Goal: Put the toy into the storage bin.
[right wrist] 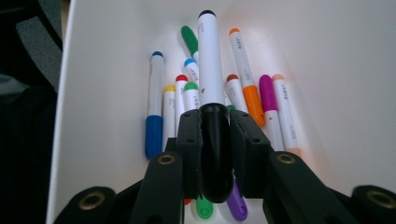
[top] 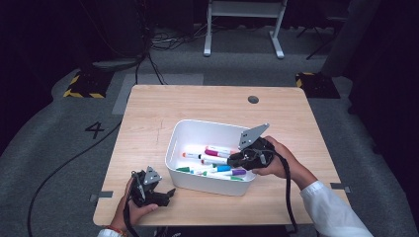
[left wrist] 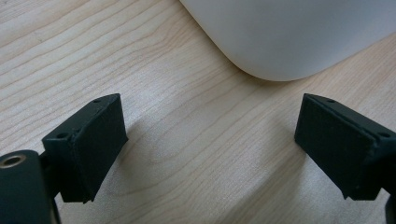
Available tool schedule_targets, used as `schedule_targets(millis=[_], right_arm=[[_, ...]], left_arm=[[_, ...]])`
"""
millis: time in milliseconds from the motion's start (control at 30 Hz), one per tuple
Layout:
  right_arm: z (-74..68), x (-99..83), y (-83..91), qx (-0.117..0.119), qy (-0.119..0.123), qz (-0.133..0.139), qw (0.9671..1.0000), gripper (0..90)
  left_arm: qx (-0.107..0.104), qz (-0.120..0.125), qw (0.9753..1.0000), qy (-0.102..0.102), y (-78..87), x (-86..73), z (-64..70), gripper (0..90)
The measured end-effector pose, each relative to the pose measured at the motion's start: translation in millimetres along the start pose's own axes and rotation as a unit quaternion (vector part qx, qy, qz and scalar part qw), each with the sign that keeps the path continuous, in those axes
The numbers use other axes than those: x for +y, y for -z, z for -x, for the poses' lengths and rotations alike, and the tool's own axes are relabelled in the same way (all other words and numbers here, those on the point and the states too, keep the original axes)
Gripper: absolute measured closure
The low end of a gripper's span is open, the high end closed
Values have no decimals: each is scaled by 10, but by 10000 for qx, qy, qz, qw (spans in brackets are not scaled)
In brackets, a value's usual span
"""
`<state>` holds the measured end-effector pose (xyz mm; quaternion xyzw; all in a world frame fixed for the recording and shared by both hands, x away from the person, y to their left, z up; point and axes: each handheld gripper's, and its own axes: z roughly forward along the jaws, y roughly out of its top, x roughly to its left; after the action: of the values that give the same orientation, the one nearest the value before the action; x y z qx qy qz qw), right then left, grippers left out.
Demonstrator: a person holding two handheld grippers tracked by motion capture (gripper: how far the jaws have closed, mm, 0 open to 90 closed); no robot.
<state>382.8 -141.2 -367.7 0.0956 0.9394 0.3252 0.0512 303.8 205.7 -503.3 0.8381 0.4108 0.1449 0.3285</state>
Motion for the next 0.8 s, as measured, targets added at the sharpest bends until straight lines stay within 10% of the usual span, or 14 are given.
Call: schedule_targets(millis=[200, 800], right_arm=[[-62, 23, -39, 151, 90, -99, 9998, 746], [-44, -55, 387, -863, -224, 768, 9931, 437]], left_arm=[[0, 2, 10000, 1, 0, 0, 0, 90], [-10, 2, 10000, 3, -2, 1, 0, 90]])
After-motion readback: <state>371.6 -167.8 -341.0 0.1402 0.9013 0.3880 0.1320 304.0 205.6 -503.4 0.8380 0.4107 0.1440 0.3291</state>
